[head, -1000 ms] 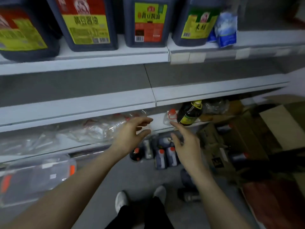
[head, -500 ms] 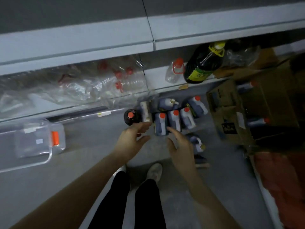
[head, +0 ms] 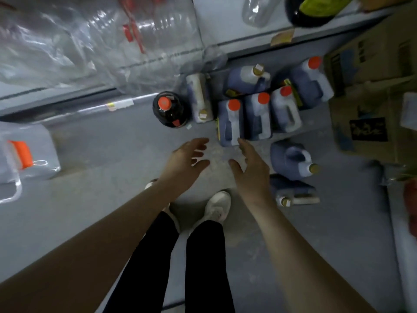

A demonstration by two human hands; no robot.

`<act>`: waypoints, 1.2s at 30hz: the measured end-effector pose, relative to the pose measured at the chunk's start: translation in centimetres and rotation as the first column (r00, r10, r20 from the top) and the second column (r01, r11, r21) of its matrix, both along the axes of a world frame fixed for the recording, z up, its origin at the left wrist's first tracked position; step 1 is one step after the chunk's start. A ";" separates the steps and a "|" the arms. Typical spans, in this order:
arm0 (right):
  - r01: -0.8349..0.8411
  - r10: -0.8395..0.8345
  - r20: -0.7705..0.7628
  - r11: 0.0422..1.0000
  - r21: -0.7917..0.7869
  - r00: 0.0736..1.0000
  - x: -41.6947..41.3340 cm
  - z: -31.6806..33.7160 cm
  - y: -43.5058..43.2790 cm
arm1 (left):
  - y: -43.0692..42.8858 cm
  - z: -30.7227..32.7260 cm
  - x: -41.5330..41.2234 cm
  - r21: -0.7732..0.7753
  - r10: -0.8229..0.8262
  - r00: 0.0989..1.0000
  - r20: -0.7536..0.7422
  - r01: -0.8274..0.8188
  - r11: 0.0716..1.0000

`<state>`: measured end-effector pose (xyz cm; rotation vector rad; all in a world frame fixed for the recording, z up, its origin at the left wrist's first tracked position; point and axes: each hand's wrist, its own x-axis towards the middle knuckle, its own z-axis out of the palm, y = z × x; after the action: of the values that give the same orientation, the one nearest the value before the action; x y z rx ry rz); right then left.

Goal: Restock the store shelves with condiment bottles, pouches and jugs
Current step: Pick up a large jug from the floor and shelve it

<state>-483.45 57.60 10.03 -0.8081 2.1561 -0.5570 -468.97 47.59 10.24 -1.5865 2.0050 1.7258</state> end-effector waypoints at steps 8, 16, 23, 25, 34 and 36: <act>0.178 -0.178 -0.020 0.984 0.006 0.984 -1.2 -9.7 -0.9 | 0.3 -10.3 -1.4 0.047 -0.055 0.998 0.030 0.054 0.997; 0.226 -0.225 -0.042 0.974 0.027 0.973 -2.3 -16.9 -2.8 | -0.4 -16.8 -2.4 0.048 -0.062 0.997 0.037 0.060 0.997; 0.223 -0.222 -0.011 0.972 0.076 0.975 -3.2 -19.1 -3.7 | -0.5 -18.9 -2.6 0.046 -0.068 0.997 0.030 0.067 0.997; 0.226 -0.226 -0.003 0.971 0.081 0.974 -3.2 -19.1 -3.3 | -0.3 -19.0 -2.6 0.045 -0.064 0.998 0.027 0.063 0.997; 0.011 -0.001 -0.088 0.994 0.108 0.996 -2.5 -19.0 4.8 | 1.1 -20.3 -2.2 -0.012 -0.171 0.982 0.077 0.172 0.985; -0.099 0.108 -0.063 0.985 0.143 0.992 -2.8 -18.9 6.8 | 1.5 -20.6 -2.0 -0.022 -0.256 0.964 0.074 0.258 0.966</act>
<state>-486.24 64.37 -8.86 -0.8678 2.1754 -0.3246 -470.98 49.07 -10.40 -1.3046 2.1034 1.5294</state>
